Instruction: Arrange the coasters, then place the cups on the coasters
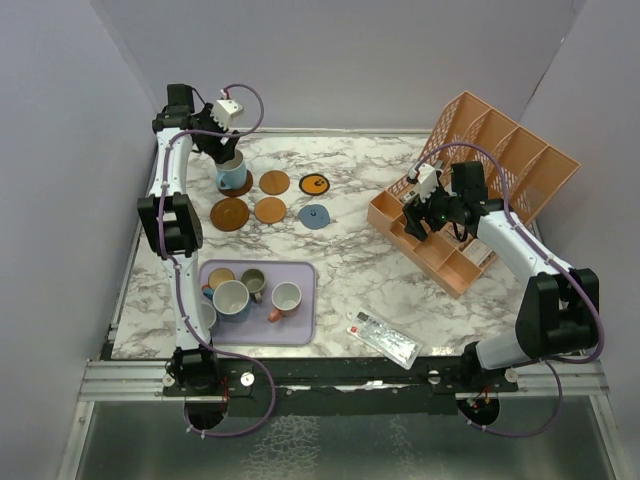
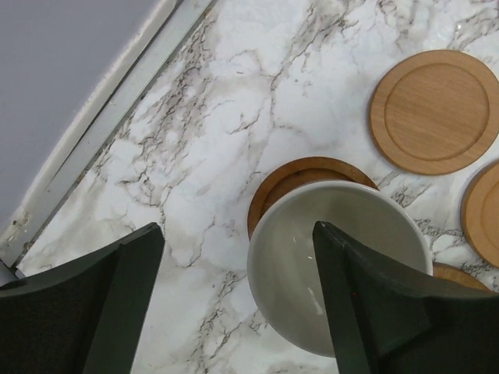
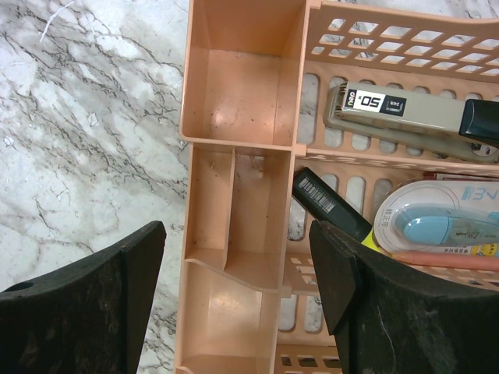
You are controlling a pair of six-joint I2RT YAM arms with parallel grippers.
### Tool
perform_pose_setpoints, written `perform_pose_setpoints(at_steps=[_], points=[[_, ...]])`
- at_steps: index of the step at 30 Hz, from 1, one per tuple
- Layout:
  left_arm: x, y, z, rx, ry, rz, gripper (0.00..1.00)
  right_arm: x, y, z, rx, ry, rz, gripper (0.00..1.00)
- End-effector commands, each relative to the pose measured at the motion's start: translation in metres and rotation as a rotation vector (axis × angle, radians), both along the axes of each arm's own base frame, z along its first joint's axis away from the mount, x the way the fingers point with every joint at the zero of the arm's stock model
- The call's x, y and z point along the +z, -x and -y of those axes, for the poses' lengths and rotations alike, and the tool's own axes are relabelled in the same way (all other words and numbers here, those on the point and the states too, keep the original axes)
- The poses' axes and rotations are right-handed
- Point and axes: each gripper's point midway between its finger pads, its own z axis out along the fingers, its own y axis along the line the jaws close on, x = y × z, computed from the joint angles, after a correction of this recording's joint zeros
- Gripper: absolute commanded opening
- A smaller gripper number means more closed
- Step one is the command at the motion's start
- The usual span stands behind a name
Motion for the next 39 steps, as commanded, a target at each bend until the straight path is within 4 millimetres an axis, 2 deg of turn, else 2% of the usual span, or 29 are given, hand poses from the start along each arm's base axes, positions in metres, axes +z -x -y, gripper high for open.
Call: perform_pose_setpoints(at_steps=[1,3,5,10,15,20,25,31,39], points=[[0.064,-0.009,0.002,0.06,0.062,0.136,0.88,0.006,-0.002,0.004,-0.004,0.014,0.028,0.76],[0.078,-0.004,0.003,0.073,0.076,0.154,0.94,0.006,-0.003,0.004,-0.005,0.015,0.027,0.76],[0.086,0.006,0.004,0.078,0.085,0.153,0.97,0.006,-0.002,0.004,-0.006,0.016,0.028,0.76],[0.09,0.041,0.006,0.084,0.085,0.124,0.98,0.006,-0.002,0.004,-0.005,0.017,0.029,0.76],[0.069,0.072,-0.005,0.135,0.031,0.09,0.99,0.007,-0.002,0.004,-0.001,0.013,0.032,0.76],[0.04,0.087,-0.022,0.22,-0.044,0.078,0.99,0.007,-0.001,0.003,0.002,0.007,0.029,0.76],[0.017,0.09,-0.022,0.24,-0.032,0.035,0.99,0.006,-0.001,0.002,0.004,0.004,0.023,0.76],[-0.005,0.08,-0.031,0.292,-0.052,0.009,0.99,0.008,-0.001,0.002,0.004,0.002,0.028,0.76],[-0.016,0.067,-0.046,0.339,-0.096,0.015,0.99,0.008,-0.001,0.002,0.004,0.002,0.028,0.76]])
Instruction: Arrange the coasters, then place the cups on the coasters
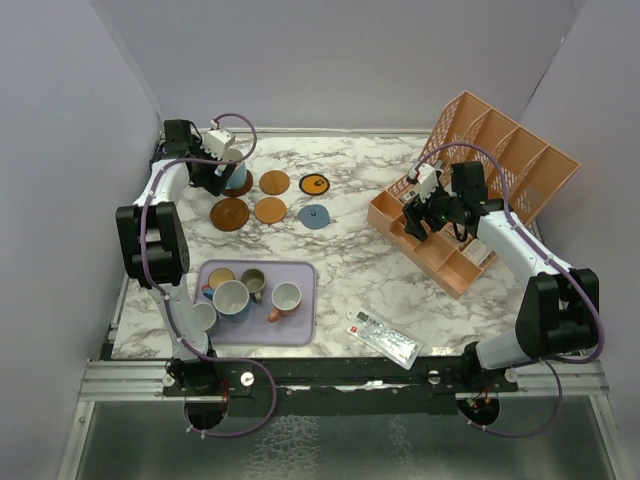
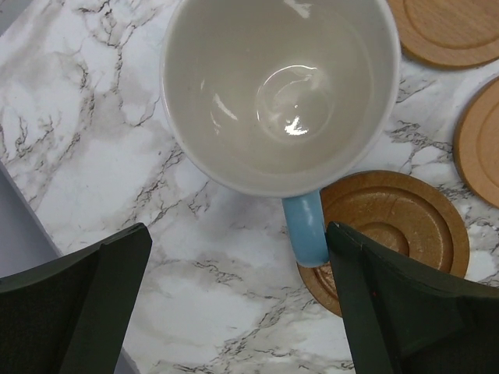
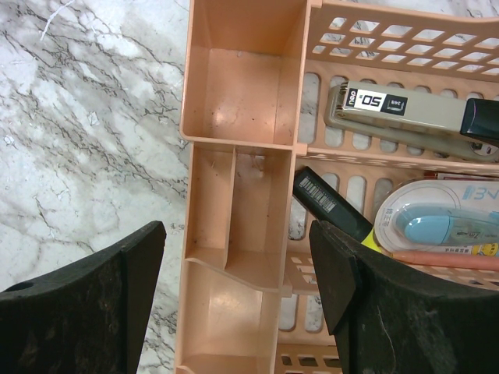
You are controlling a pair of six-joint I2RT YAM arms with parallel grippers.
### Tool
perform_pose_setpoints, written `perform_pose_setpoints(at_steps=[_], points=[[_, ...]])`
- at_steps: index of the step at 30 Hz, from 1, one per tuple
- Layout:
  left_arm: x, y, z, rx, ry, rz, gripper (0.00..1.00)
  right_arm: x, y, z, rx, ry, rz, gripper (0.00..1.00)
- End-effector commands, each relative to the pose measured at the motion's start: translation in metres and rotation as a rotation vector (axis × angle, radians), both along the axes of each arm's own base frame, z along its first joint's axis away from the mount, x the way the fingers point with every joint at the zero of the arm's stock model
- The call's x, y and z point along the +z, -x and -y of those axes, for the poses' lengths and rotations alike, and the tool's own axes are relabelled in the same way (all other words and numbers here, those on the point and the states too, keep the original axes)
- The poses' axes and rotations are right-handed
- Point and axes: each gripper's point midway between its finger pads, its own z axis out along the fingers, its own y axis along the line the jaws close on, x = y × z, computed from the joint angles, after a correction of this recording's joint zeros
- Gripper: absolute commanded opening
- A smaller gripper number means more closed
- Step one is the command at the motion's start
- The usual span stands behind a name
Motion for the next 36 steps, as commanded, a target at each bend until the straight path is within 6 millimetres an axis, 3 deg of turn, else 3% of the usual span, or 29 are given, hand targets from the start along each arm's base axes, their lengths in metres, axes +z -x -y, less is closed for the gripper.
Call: perform_pose_setpoints(at_steps=[1,12,19,26,30,32,36], points=[[0.009,-0.018,-0.019,0.061,-0.038,0.048,0.99,0.008,-0.001,0.002,0.003,0.001,0.029,0.76],[0.017,-0.025,-0.029,0.086,-0.039,0.072,0.99,0.006,-0.001,0.002,0.002,0.004,0.024,0.76],[0.026,-0.012,-0.015,0.029,0.003,0.066,0.99,0.006,-0.001,0.002,0.001,0.006,0.024,0.76],[0.061,0.026,-0.003,-0.011,0.059,0.086,0.99,0.008,-0.002,0.002,0.003,0.004,0.027,0.76],[0.064,0.061,0.0,-0.004,0.069,0.069,0.99,0.011,-0.002,0.002,-0.003,0.001,0.032,0.76],[0.074,0.083,0.004,-0.005,0.068,0.071,0.99,0.013,-0.002,0.002,-0.007,0.0,0.033,0.76],[0.075,0.135,0.019,-0.077,0.068,0.038,0.99,0.017,-0.004,0.002,-0.013,-0.002,0.041,0.76]])
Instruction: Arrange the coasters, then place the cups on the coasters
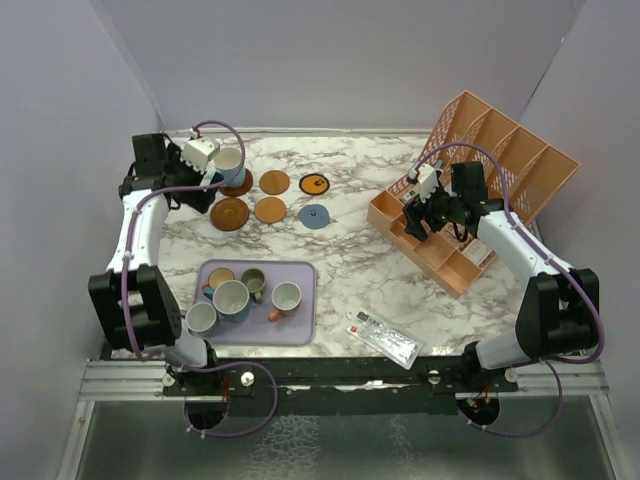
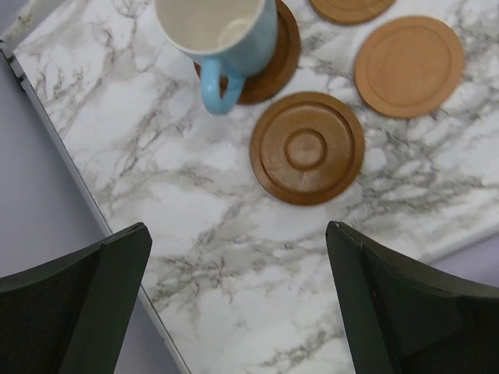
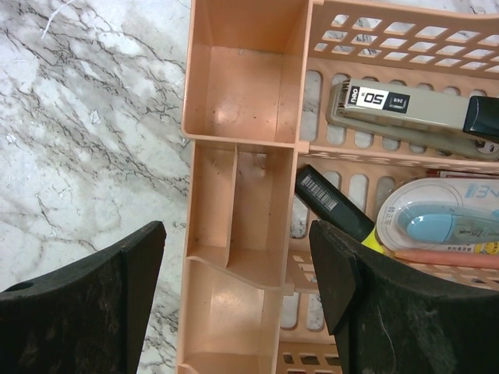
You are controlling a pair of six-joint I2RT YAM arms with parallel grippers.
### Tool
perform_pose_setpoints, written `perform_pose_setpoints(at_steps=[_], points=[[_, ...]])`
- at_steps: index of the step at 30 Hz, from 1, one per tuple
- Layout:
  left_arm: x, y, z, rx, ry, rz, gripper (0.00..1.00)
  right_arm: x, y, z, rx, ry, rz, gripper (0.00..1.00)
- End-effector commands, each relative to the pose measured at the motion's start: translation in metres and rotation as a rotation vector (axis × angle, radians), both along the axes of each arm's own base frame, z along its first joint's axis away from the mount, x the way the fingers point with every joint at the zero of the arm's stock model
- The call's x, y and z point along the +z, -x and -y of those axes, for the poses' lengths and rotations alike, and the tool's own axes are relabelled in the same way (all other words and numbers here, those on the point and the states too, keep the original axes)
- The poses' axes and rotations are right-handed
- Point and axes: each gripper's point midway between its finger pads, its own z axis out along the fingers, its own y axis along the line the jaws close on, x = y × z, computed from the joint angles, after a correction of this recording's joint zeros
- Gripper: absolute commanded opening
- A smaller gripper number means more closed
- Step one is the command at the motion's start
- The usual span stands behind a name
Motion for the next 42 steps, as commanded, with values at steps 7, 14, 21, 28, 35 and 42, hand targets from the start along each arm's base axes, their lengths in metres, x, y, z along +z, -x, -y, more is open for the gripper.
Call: perform_pose_setpoints(at_steps=[7,14,21,28,35,42], points=[[0.009,0.143,0.044,-0.201,0.023,-0.094,0.97,0.028,-0.004,0.0,-0.019,-0.023,0.053,0.76],[0.007,0.209,0.053,-0.211,0.034,-0.232,0.86,0.04,-0.003,0.0,-0.023,-0.033,0.074,0.76],[0.003,0.254,0.075,-0.381,0.079,-0.314,0.73,0.038,-0.001,-0.001,-0.015,-0.033,0.069,0.76],[-0.018,0.253,0.074,-0.448,0.036,-0.312,0.65,0.041,0.0,-0.004,-0.009,-0.047,0.072,0.76],[-0.032,0.238,0.076,-0.511,0.017,-0.292,0.63,0.038,0.002,-0.007,0.005,-0.058,0.056,0.76],[-0.043,0.225,0.085,-0.595,-0.033,-0.292,0.62,0.035,0.001,-0.005,0.001,-0.05,0.054,0.76]])
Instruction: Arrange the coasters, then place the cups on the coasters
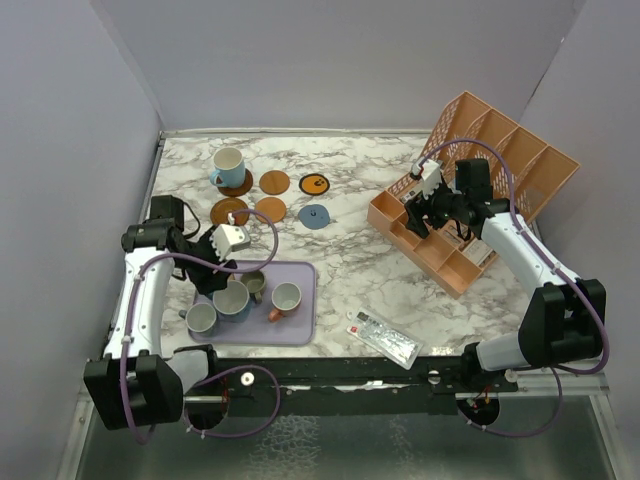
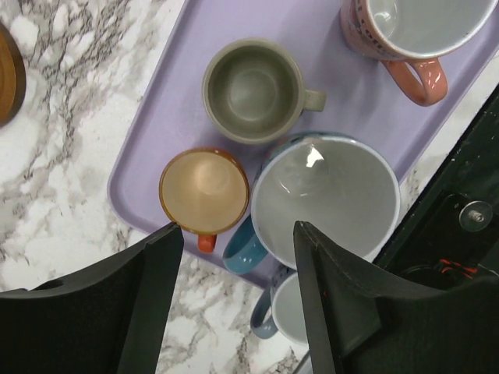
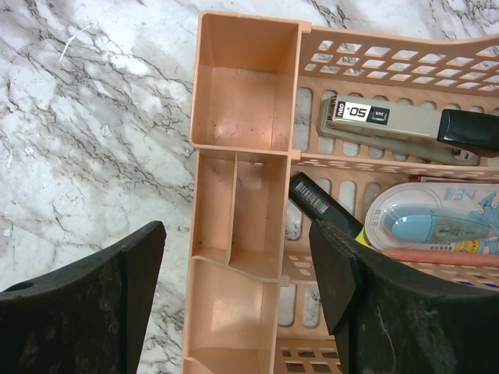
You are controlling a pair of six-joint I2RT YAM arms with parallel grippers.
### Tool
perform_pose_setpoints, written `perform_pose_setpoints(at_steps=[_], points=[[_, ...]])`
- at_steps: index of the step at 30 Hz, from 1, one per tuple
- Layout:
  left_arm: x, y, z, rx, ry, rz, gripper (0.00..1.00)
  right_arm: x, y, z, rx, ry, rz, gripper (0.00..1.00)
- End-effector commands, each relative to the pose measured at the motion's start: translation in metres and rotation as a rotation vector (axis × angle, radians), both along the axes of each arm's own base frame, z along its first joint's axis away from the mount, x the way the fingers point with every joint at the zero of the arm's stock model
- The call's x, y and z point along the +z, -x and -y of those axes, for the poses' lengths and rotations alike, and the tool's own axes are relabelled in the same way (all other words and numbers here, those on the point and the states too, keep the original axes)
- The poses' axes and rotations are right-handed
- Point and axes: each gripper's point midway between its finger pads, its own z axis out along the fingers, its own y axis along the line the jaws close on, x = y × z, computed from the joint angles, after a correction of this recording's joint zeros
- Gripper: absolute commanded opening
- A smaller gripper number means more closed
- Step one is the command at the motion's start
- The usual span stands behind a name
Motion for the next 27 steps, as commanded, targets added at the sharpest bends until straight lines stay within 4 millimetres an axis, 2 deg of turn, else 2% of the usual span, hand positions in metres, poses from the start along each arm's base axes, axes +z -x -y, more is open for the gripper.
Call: perform_pose_setpoints(at_steps=[1,9,14,23,27], points=[[-0.007,-0.011,0.013,-0.102,-0.007,0.033,0.61,0.012,-0.001,-0.004,0.008,-0.026,0.013,0.76],[-0.02,-0.012,0.031,-0.295,-0.1,0.044,0.6,0.009,-0.001,-0.002,0.007,-0.018,0.009,0.76],[-0.03,-0.004,0.03,-0.379,-0.168,0.004,0.57,0.01,-0.002,-0.002,0.007,-0.015,0.014,0.76],[-0.041,0.006,0.03,-0.436,-0.176,-0.059,0.38,0.008,-0.002,-0.001,0.006,-0.011,0.011,0.76],[-0.044,0.008,0.033,-0.448,-0.166,-0.071,0.34,0.008,-0.002,-0.001,0.004,-0.009,0.01,0.76]])
